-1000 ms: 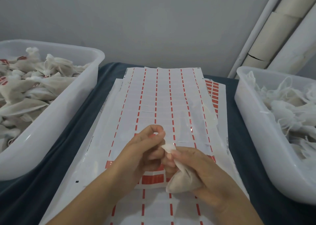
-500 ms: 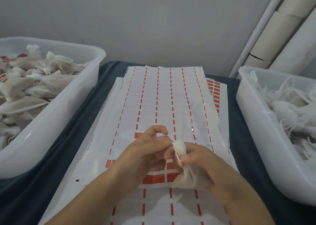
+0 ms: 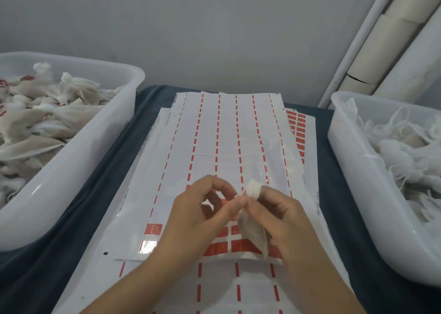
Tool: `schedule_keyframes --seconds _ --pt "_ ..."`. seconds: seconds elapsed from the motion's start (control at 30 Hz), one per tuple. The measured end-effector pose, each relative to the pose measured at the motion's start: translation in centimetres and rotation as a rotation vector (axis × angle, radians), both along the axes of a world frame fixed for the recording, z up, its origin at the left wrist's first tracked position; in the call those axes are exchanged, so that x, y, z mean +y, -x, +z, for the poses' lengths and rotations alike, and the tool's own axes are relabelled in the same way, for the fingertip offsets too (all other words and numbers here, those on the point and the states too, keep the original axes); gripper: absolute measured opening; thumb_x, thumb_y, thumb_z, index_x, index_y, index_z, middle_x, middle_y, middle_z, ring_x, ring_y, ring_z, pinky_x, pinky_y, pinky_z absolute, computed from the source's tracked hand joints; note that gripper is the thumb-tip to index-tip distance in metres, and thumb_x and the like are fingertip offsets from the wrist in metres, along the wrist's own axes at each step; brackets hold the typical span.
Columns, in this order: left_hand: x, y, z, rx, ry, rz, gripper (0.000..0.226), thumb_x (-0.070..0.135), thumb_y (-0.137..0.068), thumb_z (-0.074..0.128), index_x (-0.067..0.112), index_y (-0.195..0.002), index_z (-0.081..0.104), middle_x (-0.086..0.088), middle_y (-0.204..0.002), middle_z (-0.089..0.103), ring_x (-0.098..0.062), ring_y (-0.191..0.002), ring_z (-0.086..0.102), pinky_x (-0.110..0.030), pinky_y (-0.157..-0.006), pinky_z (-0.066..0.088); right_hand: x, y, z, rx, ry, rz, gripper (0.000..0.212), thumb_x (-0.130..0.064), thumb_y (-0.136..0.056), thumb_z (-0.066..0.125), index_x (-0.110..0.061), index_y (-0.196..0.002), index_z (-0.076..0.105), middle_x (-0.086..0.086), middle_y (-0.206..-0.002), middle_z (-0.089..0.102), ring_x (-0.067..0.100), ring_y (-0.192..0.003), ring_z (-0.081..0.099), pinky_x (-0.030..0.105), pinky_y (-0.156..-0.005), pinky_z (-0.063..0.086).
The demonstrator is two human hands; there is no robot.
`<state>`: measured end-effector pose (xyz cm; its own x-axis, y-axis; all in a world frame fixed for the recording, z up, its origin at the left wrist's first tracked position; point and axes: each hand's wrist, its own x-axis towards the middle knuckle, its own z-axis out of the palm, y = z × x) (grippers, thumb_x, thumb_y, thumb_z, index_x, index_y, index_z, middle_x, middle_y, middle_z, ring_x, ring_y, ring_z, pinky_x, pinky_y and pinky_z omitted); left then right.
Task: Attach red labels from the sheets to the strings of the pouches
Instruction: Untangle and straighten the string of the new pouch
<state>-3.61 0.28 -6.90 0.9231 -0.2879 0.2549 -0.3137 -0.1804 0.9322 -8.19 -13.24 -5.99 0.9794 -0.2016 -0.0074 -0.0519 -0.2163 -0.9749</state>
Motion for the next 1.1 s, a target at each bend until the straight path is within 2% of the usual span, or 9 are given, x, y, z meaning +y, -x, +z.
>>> schedule_keyframes --seconds 0.1,0.27,0.4,0.5,0.6,0.73,0.9,1.0,1.1 --pt "0.2 -0.3 0.1 -0.018 0.009 -0.001 0.024 0.055 -0.063 0.053 0.036 -0.075 0.059 0.027 -0.090 0.060 0.002 -0.085 0.057 -0.007 -0.066 0.048 0.1 -0.2 -0.6 -0.120 0.153 -0.013 0.019 -0.050 -0.070 0.053 -0.035 -0.075 0.064 -0.018 -0.084 0.064 0.001 -0.087 0.058 0.009 -0.072 0.049" --pt "0.4 -0.3 0.3 -0.100 0.001 0.015 0.013 0.046 -0.071 0.053 0.035 -0.074 0.058 0.018 -0.077 0.062 0.000 -0.083 0.058 -0.008 -0.064 0.047 0.3 -0.2 -0.6 -0.108 0.089 0.005 0.022 -0.054 -0.066 0.055 -0.038 -0.077 0.066 -0.018 -0.083 0.067 0.002 -0.086 0.061 0.007 -0.068 0.048" --pt "0.9 -1.0 0.3 0.315 0.259 0.089 0.029 0.052 -0.070 0.048 0.029 -0.078 0.064 0.018 -0.084 0.069 -0.001 -0.083 0.064 -0.022 -0.081 0.047 -0.2 -0.1 0.0 -0.020 -0.056 0.031 0.037 -0.048 -0.063 0.058 -0.038 -0.099 0.055 -0.017 -0.082 0.069 -0.004 -0.083 0.063 0.007 -0.065 0.050" --pt "1.4 -1.6 0.4 0.376 0.352 0.046 0.022 0.045 -0.074 0.049 0.032 -0.073 0.067 0.009 -0.086 0.072 -0.010 -0.088 0.068 -0.033 -0.090 0.045 -0.3 -0.2 0.0 0.049 -0.051 0.075 0.045 -0.047 -0.063 0.058 -0.040 -0.106 0.048 -0.017 -0.083 0.069 -0.004 -0.086 0.063 0.013 -0.074 0.054" --pt "1.8 -2.1 0.4 0.440 0.519 0.013 0.022 0.033 -0.079 0.051 0.023 -0.067 0.065 -0.001 -0.075 0.070 -0.019 -0.079 0.070 -0.036 -0.086 0.050 0.0 -0.3 -0.1 0.072 -0.026 0.149 0.045 -0.043 -0.067 0.059 -0.040 -0.110 0.046 -0.014 -0.085 0.070 -0.002 -0.089 0.063 0.017 -0.081 0.054" --pt "2.3 -2.3 0.9 0.461 0.687 -0.022 0.019 0.026 -0.078 0.051 0.017 -0.066 0.063 -0.001 -0.061 0.061 -0.013 -0.058 0.064 -0.031 -0.069 0.057 0.6 -0.5 -0.3 0.069 0.001 0.205 0.043 -0.042 -0.069 0.059 -0.041 -0.110 0.047 -0.011 -0.086 0.069 0.000 -0.092 0.063 0.016 -0.081 0.053" --pt "2.3 -1.9 1.6 0.059 0.414 0.165 0.017 0.036 -0.090 0.048 0.020 -0.084 0.051 0.013 -0.056 0.053 -0.005 -0.051 0.052 -0.014 -0.056 0.049 -0.5 -0.4 0.4 0.066 -0.027 -0.052 0.027 -0.050 -0.071 0.057 -0.043 -0.097 0.061 -0.032 -0.087 0.065 -0.012 -0.079 0.062 0.003 -0.052 0.046" --pt "3.0 -2.3 1.6 -0.230 0.162 0.352 0.006 0.035 -0.091 0.044 0.032 -0.087 0.046 0.025 -0.065 0.055 0.001 -0.061 0.057 -0.007 -0.050 0.042 -3.6 -0.5 0.6 0.047 0.160 -0.407 0.029 -0.056 -0.070 0.059 -0.044 -0.097 0.057 -0.021 -0.113 0.061 0.008 -0.094 0.064 0.039 -0.077 0.058" --pt "3.0 -2.8 0.7 -0.275 -0.294 0.355 0.015 0.042 -0.087 0.046 0.037 -0.100 0.050 0.022 -0.079 0.052 -0.002 -0.067 0.055 -0.009 -0.060 0.043 -5.2 -0.5 0.1 0.178 0.527 -0.465 0.039 -0.047 -0.078 0.064 -0.044 -0.111 0.044 -0.005 -0.133 0.049 0.013 -0.107 0.053 0.045 -0.091 0.047"
